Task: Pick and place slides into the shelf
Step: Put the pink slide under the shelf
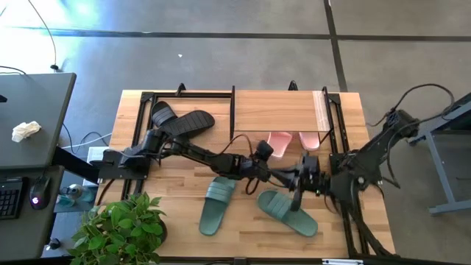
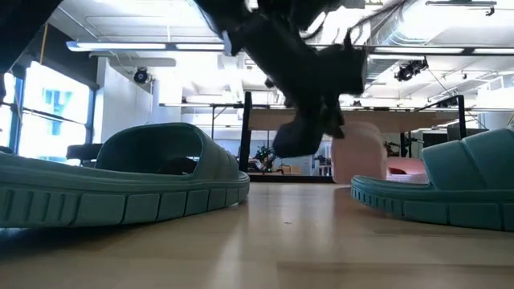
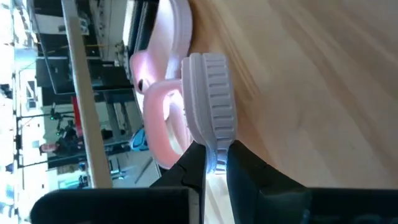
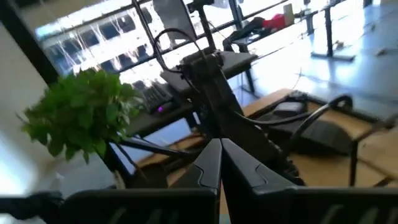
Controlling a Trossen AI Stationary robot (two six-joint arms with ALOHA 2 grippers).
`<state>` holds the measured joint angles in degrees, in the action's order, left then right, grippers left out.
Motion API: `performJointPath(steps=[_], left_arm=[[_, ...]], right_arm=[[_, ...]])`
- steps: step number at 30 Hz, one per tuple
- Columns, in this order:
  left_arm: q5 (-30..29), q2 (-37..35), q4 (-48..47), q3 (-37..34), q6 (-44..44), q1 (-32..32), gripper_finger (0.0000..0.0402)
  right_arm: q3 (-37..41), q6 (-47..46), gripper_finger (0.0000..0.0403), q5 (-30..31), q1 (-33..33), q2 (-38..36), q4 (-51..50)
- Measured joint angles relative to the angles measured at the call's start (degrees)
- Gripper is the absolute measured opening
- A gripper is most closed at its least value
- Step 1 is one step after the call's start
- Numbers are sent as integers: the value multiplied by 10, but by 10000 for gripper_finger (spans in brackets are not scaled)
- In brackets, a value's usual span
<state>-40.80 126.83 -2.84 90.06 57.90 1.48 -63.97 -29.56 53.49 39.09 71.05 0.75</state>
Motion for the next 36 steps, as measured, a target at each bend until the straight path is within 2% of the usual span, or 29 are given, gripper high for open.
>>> performJointPath(steps=[3,7,14,17,19,30,36], left_arm=[[3,17,3,19,-7,-5,25],[-12,34,1,37,-32,-8,25],[-67,48,-13,56,-59,-15,25],[-72,62,5,67,-74,-18,24],[-71,66,-21,77,-83,-23,24],[-66,136,-18,186,-66,-32,24],[-65,171,-68,255,-58,-38,27]], right_arm=[[98,21,0,-56,-26,-41,144],[165,76,0,-45,-39,-82,242],[207,90,0,-9,-46,-122,240],[209,91,0,-12,-46,-127,229],[209,92,0,-12,-46,-130,225],[209,91,0,-12,-46,-135,209],[209,86,0,-15,-46,-135,209]])
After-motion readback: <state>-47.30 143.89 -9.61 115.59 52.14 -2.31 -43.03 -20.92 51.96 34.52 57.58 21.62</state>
